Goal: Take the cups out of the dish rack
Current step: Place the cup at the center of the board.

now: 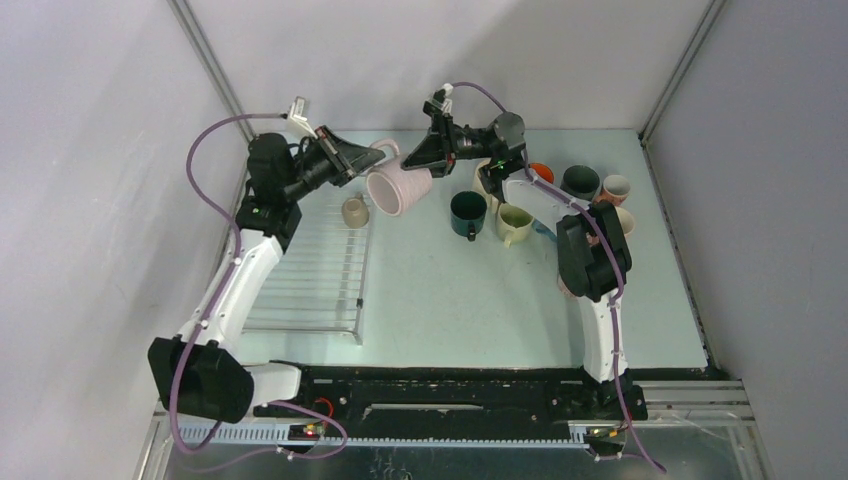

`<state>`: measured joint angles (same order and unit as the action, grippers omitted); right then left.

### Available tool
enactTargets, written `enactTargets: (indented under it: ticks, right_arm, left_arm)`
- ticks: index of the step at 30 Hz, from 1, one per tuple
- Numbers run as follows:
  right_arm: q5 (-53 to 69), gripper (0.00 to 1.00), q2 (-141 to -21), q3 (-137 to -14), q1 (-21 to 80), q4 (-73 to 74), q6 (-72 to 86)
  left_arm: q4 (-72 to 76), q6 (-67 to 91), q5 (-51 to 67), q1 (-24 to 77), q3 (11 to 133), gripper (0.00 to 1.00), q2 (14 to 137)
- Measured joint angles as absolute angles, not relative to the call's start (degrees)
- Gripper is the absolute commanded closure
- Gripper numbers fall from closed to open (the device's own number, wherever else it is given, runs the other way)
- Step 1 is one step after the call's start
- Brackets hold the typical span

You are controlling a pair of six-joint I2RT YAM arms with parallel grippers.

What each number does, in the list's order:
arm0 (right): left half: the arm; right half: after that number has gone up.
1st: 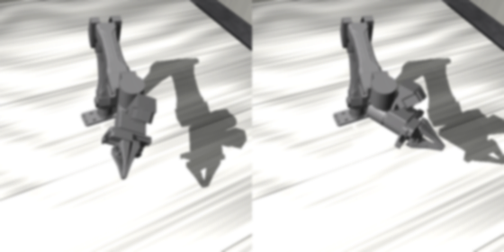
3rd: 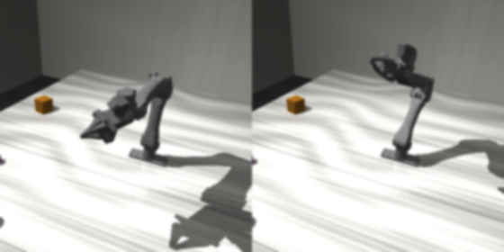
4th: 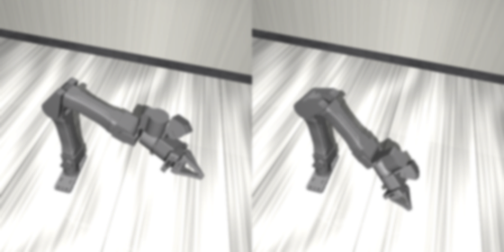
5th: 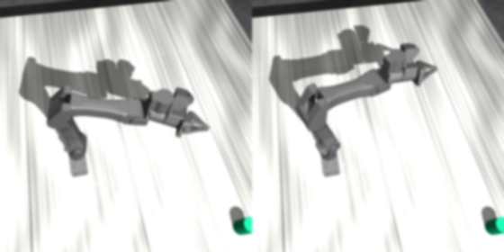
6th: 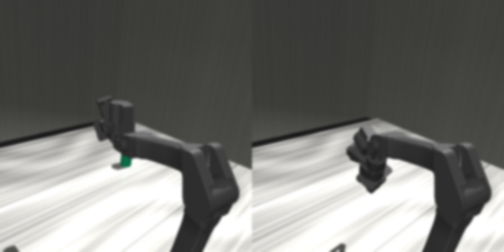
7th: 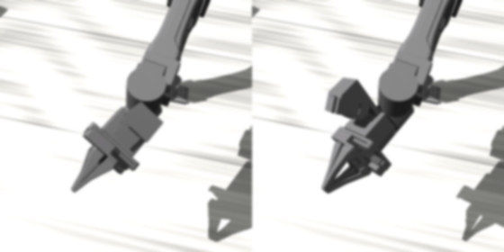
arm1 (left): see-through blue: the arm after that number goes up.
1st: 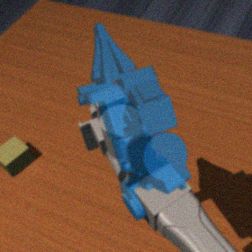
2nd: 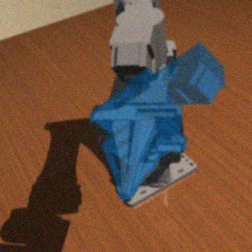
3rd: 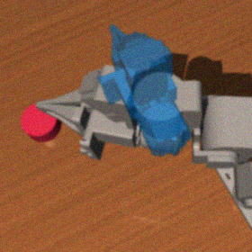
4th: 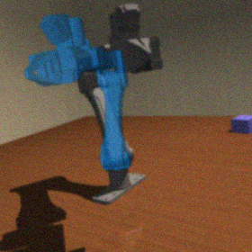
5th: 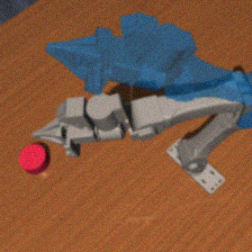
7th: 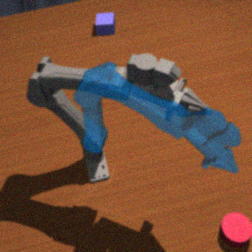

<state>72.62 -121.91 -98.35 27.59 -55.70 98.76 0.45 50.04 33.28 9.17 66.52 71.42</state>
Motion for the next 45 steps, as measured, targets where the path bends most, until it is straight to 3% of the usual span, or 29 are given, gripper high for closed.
enactTargets:
  ticks: [4,8,12,14,18,20,24,28,33,45]
  right_arm:
    - [71.8,0.80,-121.8,-98.3,27.6,-57.3,101.4]
    - [70.7,1.00,-121.7,-98.3,27.6,-58.4,104.3]
    - [70.2,1.00,-121.5,-98.1,27.4,-59.2,105.4]
    - [69.8,1.00,-120.9,-97.2,27.2,-59.1,105.4]
    - [69.7,1.00,-118.5,-94.2,26.3,-57.3,103.3]
    - [70.7,1.00,-116.6,-92.0,25.7,-55.1,100.8]
    - [71.0,1.00,-113.3,-88.4,24.4,-49.9,95.8]
    - [70.5,1.00,-109.9,-85.9,23.1,-42.5,89.4]
    - [67.4,1.00,-103.9,-84.6,22.1,-25.3,75.4]
    - [45.1,1.00,-89.1,-84.6,22.0,26.1,38.9]
  left_arm:
    - [2.8,50.9,33.8,9.3,66.5,1.00,72.4]
    - [5.4,51.1,33.9,9.3,66.5,1.00,73.3]
    - [6.8,51.6,34.0,9.3,66.5,0.99,73.8]
    - [7.1,51.7,34.1,9.4,66.5,0.81,74.1]
    - [7.2,52.2,33.8,9.9,66.5,0.33,74.7]
    - [7.5,52.4,33.2,9.9,66.5,0.20,75.0]
    - [7.4,52.4,32.0,9.8,66.5,0.08,75.0]
    - [5.7,51.9,30.9,9.8,66.5,0.01,75.0]
    - [0.3,49.6,28.1,9.8,66.5,0.00,73.9]
    - [-12.9,44.9,19.6,12.3,66.5,0.00,67.2]
